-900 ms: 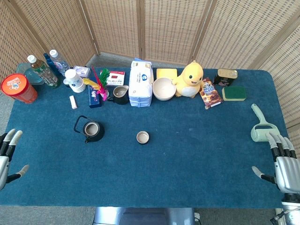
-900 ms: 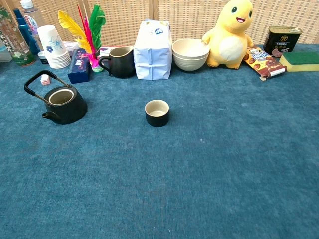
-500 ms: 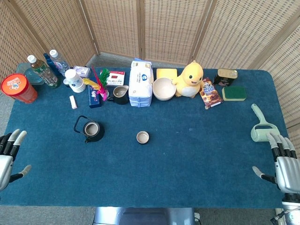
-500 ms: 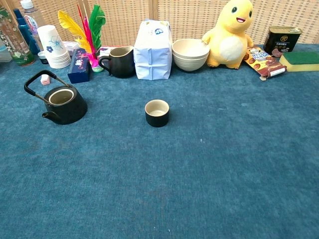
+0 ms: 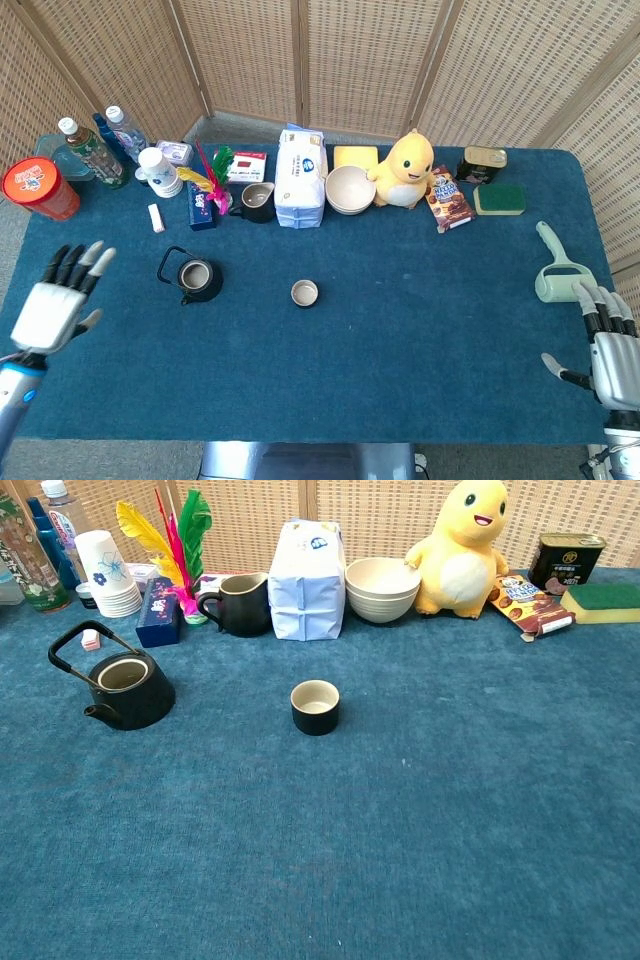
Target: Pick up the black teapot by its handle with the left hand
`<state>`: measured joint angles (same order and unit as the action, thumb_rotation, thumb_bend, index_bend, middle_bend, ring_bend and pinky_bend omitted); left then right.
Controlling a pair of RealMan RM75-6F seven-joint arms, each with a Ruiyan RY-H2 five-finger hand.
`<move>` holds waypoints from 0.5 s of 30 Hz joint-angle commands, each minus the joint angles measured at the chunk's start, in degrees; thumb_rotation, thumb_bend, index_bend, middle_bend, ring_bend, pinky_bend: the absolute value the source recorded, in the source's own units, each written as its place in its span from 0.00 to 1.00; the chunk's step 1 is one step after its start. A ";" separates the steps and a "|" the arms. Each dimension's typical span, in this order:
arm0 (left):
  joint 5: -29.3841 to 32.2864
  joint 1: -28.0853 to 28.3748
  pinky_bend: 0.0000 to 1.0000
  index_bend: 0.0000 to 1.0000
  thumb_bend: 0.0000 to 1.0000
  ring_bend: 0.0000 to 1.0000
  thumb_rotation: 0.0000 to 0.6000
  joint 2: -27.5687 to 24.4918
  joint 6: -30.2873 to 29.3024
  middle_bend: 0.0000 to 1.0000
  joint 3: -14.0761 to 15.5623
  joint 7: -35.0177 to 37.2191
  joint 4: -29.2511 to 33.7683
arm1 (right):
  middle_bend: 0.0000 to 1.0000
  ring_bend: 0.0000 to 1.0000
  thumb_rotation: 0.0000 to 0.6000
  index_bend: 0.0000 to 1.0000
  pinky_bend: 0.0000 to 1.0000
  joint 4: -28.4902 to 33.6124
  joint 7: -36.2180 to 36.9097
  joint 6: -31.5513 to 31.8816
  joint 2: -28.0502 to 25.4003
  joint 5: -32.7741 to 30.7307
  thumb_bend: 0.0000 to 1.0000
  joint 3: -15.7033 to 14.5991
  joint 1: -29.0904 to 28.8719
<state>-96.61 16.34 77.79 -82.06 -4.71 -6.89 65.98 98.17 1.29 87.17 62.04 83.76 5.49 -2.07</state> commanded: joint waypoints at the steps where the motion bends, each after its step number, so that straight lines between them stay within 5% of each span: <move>1: 0.36 3.95 0.05 0.00 0.16 0.00 1.00 3.16 5.56 0.00 -1.18 -3.82 -1.03 | 0.00 0.00 1.00 0.00 0.00 -0.19 0.09 -0.26 0.05 -0.28 0.00 0.09 -0.10; 6: 3.74 8.32 0.05 0.00 0.16 0.00 1.00 6.19 12.04 0.00 -3.49 -13.40 0.35 | 0.00 0.00 1.00 0.00 0.00 -0.30 0.59 -0.40 -0.04 -0.75 0.00 0.29 -0.10; 15: 4.96 9.85 0.05 0.00 0.16 0.00 1.00 8.92 12.31 0.00 -3.51 -26.69 2.41 | 0.00 0.00 1.00 0.00 0.00 -0.47 1.79 -0.74 -0.41 -1.08 0.00 0.44 -0.15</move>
<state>-92.22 25.33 85.54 -70.17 -8.05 -30.69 67.75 97.70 3.09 86.43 61.63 82.68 5.93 -2.22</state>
